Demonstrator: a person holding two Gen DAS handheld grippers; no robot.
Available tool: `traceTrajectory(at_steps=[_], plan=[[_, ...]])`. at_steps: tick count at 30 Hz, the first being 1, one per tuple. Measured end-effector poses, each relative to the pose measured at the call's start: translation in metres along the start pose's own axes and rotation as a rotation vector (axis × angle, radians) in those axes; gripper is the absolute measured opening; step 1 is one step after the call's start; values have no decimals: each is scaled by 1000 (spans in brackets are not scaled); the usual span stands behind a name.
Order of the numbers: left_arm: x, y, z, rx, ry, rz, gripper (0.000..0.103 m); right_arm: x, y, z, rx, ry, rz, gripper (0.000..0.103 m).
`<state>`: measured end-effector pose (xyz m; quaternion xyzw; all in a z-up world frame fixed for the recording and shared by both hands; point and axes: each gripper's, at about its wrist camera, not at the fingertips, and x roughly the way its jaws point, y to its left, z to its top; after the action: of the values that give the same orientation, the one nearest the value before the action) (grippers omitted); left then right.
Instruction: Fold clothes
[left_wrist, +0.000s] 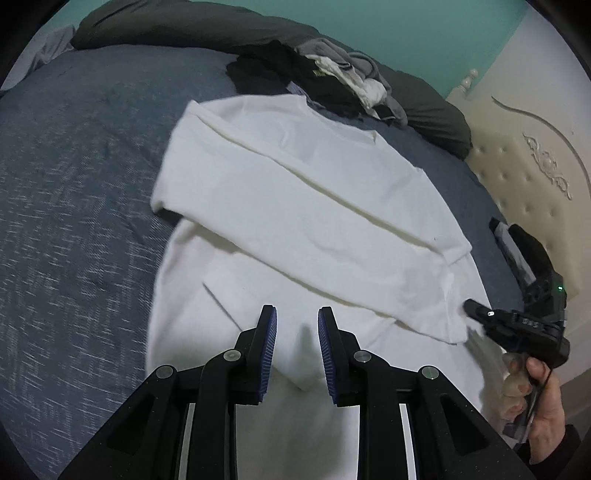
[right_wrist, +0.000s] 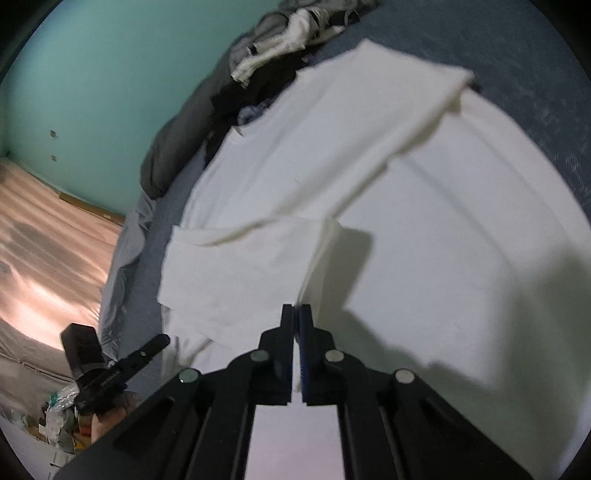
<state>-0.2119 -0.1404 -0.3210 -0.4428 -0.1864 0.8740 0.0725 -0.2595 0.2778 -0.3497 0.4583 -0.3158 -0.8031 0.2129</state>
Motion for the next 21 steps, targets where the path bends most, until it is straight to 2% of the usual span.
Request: traceTrajectory(at_steps=[6,11,17,21], plan=[[-6,19,6,-40,-18,44,27,-36,12,12,-23,-106,72,2],[-16,34,12,-58,-39,89,28,-69,10,26,-35,-212,87,2],[-5,31,23,-8,-20,172,28,-79,-11,34,32,-248,109,2],[9,22,35,86,14,235,28,-79,-12,34,19,-251,96,2]])
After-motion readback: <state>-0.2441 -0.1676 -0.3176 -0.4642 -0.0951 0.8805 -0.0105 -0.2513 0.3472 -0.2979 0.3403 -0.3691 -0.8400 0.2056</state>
